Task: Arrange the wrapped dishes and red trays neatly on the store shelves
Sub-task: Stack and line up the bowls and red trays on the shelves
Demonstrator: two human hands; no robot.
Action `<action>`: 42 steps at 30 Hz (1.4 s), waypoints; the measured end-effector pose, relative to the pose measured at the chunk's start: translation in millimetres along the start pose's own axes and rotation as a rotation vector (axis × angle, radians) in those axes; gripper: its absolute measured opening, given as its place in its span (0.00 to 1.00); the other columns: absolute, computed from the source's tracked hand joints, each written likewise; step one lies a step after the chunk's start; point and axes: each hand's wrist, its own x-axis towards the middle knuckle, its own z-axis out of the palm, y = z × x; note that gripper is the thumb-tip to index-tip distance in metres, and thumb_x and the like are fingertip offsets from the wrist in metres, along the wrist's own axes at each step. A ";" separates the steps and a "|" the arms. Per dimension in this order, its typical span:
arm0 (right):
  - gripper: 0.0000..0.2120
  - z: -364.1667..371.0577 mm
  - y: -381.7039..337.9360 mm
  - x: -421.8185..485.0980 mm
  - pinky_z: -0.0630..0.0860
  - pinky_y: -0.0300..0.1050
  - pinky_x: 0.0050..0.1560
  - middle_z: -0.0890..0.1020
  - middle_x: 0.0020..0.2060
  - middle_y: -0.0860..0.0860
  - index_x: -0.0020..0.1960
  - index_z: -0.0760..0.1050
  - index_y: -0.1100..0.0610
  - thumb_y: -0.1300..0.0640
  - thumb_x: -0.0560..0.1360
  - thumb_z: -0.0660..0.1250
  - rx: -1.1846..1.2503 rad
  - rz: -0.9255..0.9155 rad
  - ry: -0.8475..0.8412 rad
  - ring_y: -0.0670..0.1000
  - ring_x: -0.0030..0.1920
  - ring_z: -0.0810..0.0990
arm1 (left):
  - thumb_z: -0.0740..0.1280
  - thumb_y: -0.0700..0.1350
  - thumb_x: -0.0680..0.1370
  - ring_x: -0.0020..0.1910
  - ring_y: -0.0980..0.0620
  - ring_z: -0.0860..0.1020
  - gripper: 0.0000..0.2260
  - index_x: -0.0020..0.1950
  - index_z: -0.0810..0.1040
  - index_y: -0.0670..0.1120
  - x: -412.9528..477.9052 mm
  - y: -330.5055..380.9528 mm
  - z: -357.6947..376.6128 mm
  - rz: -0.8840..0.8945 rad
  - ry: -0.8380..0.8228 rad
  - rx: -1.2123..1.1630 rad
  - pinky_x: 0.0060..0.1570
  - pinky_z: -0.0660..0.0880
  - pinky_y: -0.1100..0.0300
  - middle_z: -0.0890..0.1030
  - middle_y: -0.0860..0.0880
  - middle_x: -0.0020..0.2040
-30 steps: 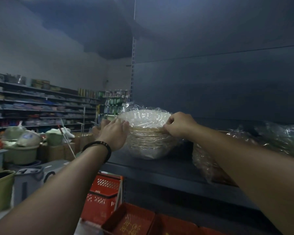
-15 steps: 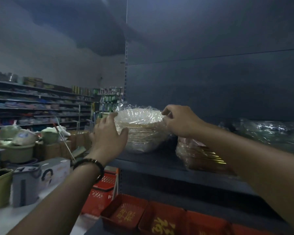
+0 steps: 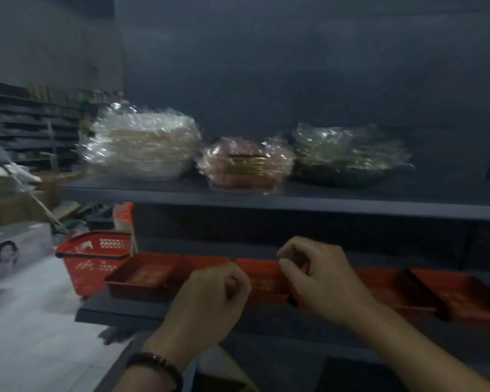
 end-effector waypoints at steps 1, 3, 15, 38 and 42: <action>0.04 3.8 23.2 -13.5 0.78 0.39 0.42 0.84 0.40 0.41 0.46 0.79 0.43 0.50 0.79 0.69 -0.012 0.053 -0.017 0.41 0.43 0.82 | 0.64 0.59 0.76 0.42 0.62 0.84 0.08 0.47 0.81 0.59 -2.9 2.9 18.7 0.000 -0.048 0.002 0.47 0.82 0.53 0.85 0.61 0.41; 0.05 8.7 67.6 -38.2 0.74 0.34 0.41 0.83 0.40 0.40 0.44 0.78 0.42 0.49 0.79 0.70 -0.044 0.174 -0.055 0.38 0.43 0.82 | 0.65 0.59 0.77 0.44 0.63 0.83 0.07 0.48 0.81 0.60 -4.7 10.5 52.5 -0.025 -0.157 0.002 0.49 0.82 0.55 0.85 0.62 0.43; 0.04 -4.7 260.5 -120.2 0.74 0.41 0.45 0.82 0.43 0.41 0.51 0.80 0.46 0.54 0.81 0.68 -0.178 0.660 -0.083 0.51 0.49 0.85 | 0.69 0.59 0.81 0.56 0.65 0.79 0.05 0.57 0.76 0.65 32.1 34.3 241.5 -0.120 -0.415 -0.131 0.61 0.79 0.58 0.80 0.66 0.55; 0.39 -20.1 369.9 -100.2 0.60 0.67 0.76 0.57 0.78 0.59 0.83 0.53 0.48 0.54 0.78 0.70 -0.380 0.947 -0.061 0.64 0.78 0.58 | 0.69 0.53 0.83 0.71 0.62 0.71 0.26 0.77 0.64 0.67 85.6 41.0 379.9 -0.060 -0.317 -0.160 0.66 0.73 0.62 0.72 0.65 0.73; 0.30 -28.4 367.0 -119.5 0.75 0.64 0.67 0.68 0.64 0.52 0.75 0.68 0.44 0.56 0.76 0.72 -0.289 0.827 0.028 0.60 0.65 0.73 | 0.70 0.52 0.83 0.67 0.55 0.76 0.31 0.79 0.59 0.72 82.5 50.3 377.1 -0.065 -0.371 -0.174 0.61 0.79 0.58 0.69 0.63 0.75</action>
